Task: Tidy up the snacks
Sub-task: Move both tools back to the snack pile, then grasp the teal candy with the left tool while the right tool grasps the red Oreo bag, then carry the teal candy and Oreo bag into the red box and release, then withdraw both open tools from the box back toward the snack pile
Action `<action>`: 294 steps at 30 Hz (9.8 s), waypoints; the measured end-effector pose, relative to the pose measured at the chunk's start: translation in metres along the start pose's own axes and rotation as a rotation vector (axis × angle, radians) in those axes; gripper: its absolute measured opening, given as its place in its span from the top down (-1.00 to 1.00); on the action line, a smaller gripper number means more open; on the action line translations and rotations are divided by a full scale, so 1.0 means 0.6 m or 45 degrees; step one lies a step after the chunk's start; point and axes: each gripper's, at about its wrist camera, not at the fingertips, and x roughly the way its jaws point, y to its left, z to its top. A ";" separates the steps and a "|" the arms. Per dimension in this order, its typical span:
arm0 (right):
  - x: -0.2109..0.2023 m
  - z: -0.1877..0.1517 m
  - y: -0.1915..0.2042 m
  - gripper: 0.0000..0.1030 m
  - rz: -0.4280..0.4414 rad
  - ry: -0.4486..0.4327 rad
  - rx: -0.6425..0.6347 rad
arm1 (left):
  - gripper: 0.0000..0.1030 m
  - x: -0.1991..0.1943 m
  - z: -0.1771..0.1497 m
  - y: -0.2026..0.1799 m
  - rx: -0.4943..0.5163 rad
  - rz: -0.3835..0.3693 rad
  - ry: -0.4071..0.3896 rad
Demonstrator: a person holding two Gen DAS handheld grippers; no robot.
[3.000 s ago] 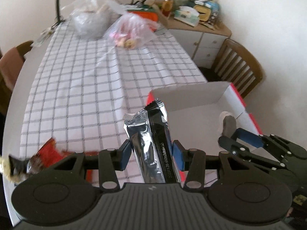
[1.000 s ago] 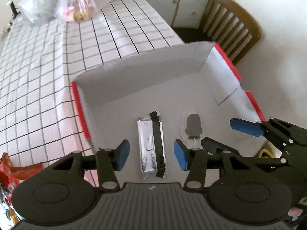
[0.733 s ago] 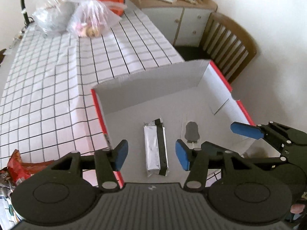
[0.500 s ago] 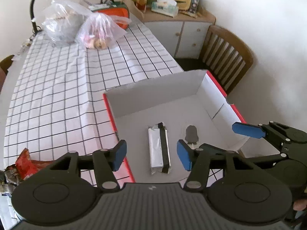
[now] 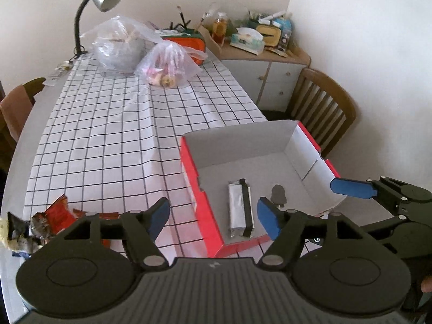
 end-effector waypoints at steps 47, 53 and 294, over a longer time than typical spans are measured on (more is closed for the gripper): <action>0.336 -0.041 0.254 -0.86 0.104 0.354 0.126 | -0.55 -0.024 -0.211 0.483 -0.309 0.269 0.184; 0.381 -0.053 0.253 -0.77 0.035 0.385 0.212 | -0.42 0.019 -0.221 0.521 -0.325 0.257 0.254; 0.373 -0.097 0.359 -0.70 0.154 0.513 -0.174 | -0.41 0.098 -0.205 0.534 -0.458 0.275 0.212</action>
